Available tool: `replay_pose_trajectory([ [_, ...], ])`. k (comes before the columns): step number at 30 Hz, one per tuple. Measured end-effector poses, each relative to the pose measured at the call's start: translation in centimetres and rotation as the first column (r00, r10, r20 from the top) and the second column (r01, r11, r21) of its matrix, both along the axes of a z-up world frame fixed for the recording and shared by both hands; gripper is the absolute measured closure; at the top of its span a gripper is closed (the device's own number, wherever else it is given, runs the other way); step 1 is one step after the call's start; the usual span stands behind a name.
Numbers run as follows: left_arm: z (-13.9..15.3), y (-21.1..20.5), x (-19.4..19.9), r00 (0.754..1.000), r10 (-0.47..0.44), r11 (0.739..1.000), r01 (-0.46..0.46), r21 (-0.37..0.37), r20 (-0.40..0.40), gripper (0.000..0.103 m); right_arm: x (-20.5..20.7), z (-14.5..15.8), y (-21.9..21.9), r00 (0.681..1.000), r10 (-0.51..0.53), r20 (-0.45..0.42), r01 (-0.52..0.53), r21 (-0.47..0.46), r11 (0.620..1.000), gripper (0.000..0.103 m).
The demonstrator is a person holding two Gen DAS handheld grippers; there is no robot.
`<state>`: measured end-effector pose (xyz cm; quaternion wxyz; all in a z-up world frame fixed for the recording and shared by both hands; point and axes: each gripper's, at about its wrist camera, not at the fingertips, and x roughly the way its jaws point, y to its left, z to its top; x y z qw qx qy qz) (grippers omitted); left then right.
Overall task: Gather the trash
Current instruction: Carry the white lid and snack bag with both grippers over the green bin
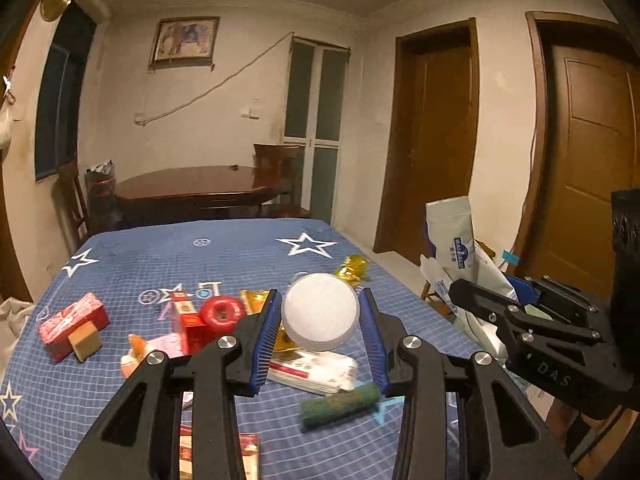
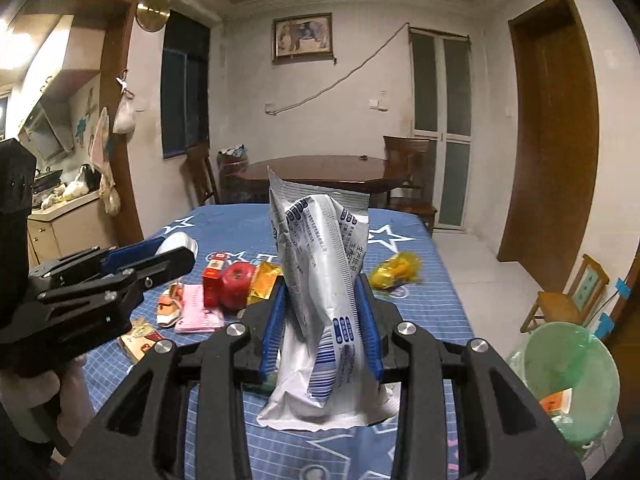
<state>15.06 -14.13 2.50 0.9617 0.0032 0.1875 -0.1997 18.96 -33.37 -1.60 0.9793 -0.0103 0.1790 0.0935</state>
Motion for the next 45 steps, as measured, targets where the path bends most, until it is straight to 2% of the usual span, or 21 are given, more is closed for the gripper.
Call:
replay_pose_trajectory([
  [14,0.0,-5.5,1.1,0.997,-0.076,0.997,0.076,0.005,0.002,0.062,-0.7,0.8,-4.7,0.996,-0.083,0.024,0.083,-0.004,0.997,0.071],
  [24,-0.2,-11.6,2.6,0.985,-0.171,0.985,0.171,0.011,-0.019,0.062,-1.0,0.8,-9.4,0.988,-0.156,-0.011,0.156,-0.01,0.988,0.071],
  [33,-0.9,-18.4,5.0,0.961,-0.273,0.962,0.274,0.016,-0.051,0.062,-1.3,0.5,-15.0,0.965,-0.254,-0.068,0.254,-0.003,0.967,0.071],
  [45,-3.5,-27.6,7.0,0.915,-0.389,0.917,0.396,0.046,-0.108,0.062,-1.6,-1.2,-22.3,0.914,-0.368,-0.171,0.371,-0.019,0.928,0.07],
])
